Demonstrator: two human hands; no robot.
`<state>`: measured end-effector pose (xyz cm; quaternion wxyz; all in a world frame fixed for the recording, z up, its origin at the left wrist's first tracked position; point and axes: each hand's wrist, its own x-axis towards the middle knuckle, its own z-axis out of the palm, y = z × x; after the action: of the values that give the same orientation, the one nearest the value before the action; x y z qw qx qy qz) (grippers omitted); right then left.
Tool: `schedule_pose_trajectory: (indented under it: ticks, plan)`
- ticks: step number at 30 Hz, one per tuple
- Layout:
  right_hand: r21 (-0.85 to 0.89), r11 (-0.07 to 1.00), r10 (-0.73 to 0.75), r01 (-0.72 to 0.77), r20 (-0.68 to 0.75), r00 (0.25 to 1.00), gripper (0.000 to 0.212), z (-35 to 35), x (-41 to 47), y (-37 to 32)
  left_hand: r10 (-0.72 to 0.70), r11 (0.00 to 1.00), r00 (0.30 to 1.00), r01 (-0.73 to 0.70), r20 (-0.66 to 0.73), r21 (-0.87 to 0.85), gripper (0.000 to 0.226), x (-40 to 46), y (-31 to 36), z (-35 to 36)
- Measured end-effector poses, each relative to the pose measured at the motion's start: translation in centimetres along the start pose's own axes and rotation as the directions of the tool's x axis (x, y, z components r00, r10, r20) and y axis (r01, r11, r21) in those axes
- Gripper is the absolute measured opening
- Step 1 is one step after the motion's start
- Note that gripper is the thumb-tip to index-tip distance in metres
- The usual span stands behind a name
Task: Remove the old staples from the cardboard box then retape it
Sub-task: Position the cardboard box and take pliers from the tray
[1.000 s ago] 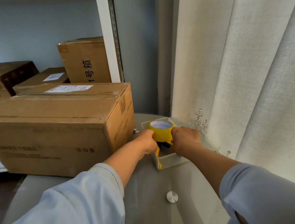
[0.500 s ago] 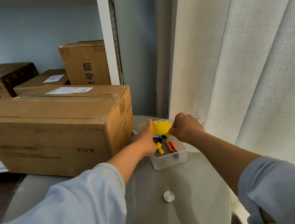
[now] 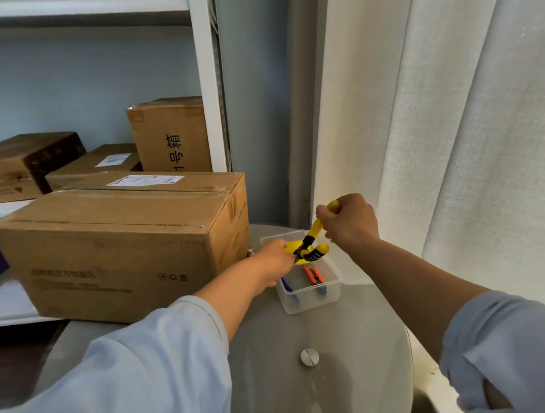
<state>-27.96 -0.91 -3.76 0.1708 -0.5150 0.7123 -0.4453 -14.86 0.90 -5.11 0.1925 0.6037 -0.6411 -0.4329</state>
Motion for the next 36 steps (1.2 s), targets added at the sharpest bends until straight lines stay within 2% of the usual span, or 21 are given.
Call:
schedule_pose_trajectory:
  ticks: [3, 5, 7, 9, 12, 15, 17, 19, 21, 22, 24, 25, 27, 30, 31, 34, 36]
  plan:
    - [0.054, 0.996, -0.064, 0.067, -0.067, 0.996, 0.026, -0.3, -0.9, -1.0, -0.092, 0.967, 0.995, 0.098, 0.034, -0.236, 0.042, -1.0, 0.6, -0.2]
    - [0.155, 0.983, -0.080, 0.094, -0.093, 0.992, 0.029, -0.4, -1.8, -1.6, -0.122, 0.888, 0.990, 0.143, 0.075, -0.437, 0.041, -1.4, 0.9, -0.5]
    - [0.276, 0.958, -0.062, 0.078, -0.067, 0.996, 0.024, -0.1, -2.8, -1.8, -0.134, 0.811, 0.986, 0.169, 0.103, -0.560, 0.042, -1.4, 1.4, -0.6]
    - [0.351, 0.936, -0.028, 0.024, 0.006, 1.000, 0.017, 0.5, -3.9, -1.5, -0.131, 0.801, 0.983, 0.182, 0.130, -0.570, 0.055, -1.1, 1.6, -0.6]
    - [0.390, 0.921, -0.028, -0.029, 0.141, 0.990, 0.022, 1.0, -5.1, -1.0, -0.162, 0.834, 0.975, 0.216, 0.150, -0.508, 0.072, -0.7, 1.2, 0.0]
    - [0.406, 0.905, -0.002, -0.130, 0.311, 0.950, 0.015, 0.5, -5.4, -0.9, -0.220, 0.795, 0.968, 0.250, 0.122, -0.553, 0.070, -0.4, 0.1, 0.3]
    - [0.422, 0.862, 0.079, -0.279, 0.433, 0.898, 0.013, 0.0, -5.3, -0.6, -0.233, 0.795, 0.969, 0.239, 0.083, -0.558, 0.062, 0.0, -0.6, 0.4]
    - [0.467, 0.792, 0.176, -0.394, 0.443, 0.879, 0.023, -0.2, -5.0, 0.3, -0.220, 0.827, 0.974, 0.220, 0.063, -0.517, 0.053, -0.1, -0.9, 0.5]
    - [0.503, 0.754, 0.318, -0.423, 0.284, 0.905, 0.027, 0.1, -4.5, 1.6, -0.197, 0.896, 0.977, 0.211, 0.077, -0.391, 0.042, -0.7, -0.8, 0.4]
    - [0.480, 0.768, 0.389, -0.425, 0.179, 0.904, 0.027, 0.5, -4.2, 2.4, -0.207, 0.926, 0.974, 0.226, 0.094, -0.302, 0.044, -1.0, -1.0, 0.4]
    - [0.302, 0.839, 0.474, -0.452, 0.000, 0.881, 0.027, 1.1, -4.0, 3.9, -0.257, 0.961, 0.960, 0.266, 0.112, -0.075, 0.053, -1.4, -1.4, 0.4]
    - [0.204, 0.853, 0.498, -0.480, -0.045, 0.866, 0.032, 1.4, -4.1, 4.3, -0.275, 0.961, 0.954, 0.274, 0.118, 0.019, 0.051, -1.7, -1.7, 0.3]
    - [0.159, 0.810, 0.577, -0.564, -0.042, 0.816, 0.042, 1.9, -4.4, 5.1, -0.341, 0.935, 0.931, 0.322, 0.128, 0.150, 0.043, -2.6, -2.1, 0.1]
    - [0.227, 0.742, 0.637, -0.631, 0.057, 0.769, 0.051, 2.7, -4.1, 5.8, -0.439, 0.892, 0.885, 0.408, 0.153, 0.197, 0.037, -3.4, -2.9, 0.1]
    - [0.242, 0.737, 0.634, -0.631, 0.075, 0.770, 0.050, 3.0, -3.9, 5.9, -0.453, 0.886, 0.878, 0.424, 0.156, 0.186, 0.035, -3.3, -3.4, 0.4]
    - [0.362, 0.727, 0.594, -0.583, 0.095, 0.799, 0.041, 3.7, -3.4, 6.0, -0.468, 0.879, 0.866, 0.434, 0.179, 0.200, 0.062, -2.7, -4.7, 1.2]
    - [0.463, 0.697, 0.572, -0.548, 0.103, 0.814, 0.043, 4.3, -3.2, 5.9, -0.436, 0.887, 0.880, 0.385, 0.190, 0.255, 0.061, -2.6, -4.9, 1.6]
